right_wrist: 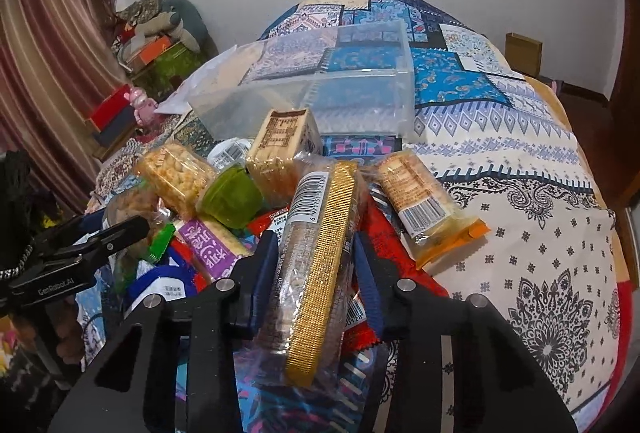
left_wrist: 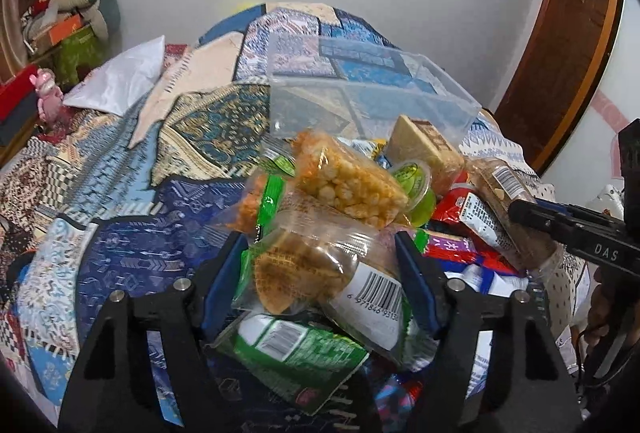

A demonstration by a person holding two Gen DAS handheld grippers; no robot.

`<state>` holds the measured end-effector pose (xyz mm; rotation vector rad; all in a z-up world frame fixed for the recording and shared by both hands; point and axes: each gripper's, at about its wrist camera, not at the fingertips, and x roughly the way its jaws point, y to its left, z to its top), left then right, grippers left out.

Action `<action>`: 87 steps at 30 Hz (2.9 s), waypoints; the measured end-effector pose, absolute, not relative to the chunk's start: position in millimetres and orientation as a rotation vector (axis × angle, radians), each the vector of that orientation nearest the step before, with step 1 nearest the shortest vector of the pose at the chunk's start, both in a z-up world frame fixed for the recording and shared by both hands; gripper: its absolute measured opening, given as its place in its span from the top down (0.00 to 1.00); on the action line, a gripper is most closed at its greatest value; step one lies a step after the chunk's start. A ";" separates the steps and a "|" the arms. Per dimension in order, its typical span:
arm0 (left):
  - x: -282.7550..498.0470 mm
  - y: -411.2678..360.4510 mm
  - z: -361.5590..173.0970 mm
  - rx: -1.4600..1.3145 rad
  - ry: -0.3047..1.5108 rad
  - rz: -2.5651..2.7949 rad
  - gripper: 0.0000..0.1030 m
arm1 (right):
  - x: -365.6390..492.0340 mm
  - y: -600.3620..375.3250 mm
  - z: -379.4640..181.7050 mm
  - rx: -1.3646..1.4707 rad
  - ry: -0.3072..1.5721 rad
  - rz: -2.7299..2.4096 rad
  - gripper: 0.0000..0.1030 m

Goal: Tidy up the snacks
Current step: 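Grasp the gold-striped biscuit pack with the right gripper while the left grasps the green-clipped cookie bag, then carry both packs into the clear plastic box and open both grippers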

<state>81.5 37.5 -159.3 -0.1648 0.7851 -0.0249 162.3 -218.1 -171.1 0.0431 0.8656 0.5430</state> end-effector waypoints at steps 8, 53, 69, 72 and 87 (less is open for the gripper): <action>70.7 46.6 -124.2 -0.166 0.699 -0.011 0.39 | 159.0 -228.6 -149.6 0.082 0.813 0.536 0.67; 169.4 56.2 -95.5 -0.185 0.636 -0.025 0.39 | 247.0 -184.1 -139.4 -0.044 0.834 0.562 0.66; 274.2 60.0 -92.5 -0.178 0.715 -0.035 0.39 | 311.6 -163.9 -89.8 -0.026 0.720 0.555 0.66; 294.1 60.8 -104.1 -0.175 0.766 -0.023 0.39 | 325.7 -160.3 -99.8 -0.028 0.746 0.540 0.66; 321.2 59.7 -134.5 -0.194 0.907 -0.051 0.33 | 338.1 -140.4 -152.1 -0.141 0.928 0.537 0.65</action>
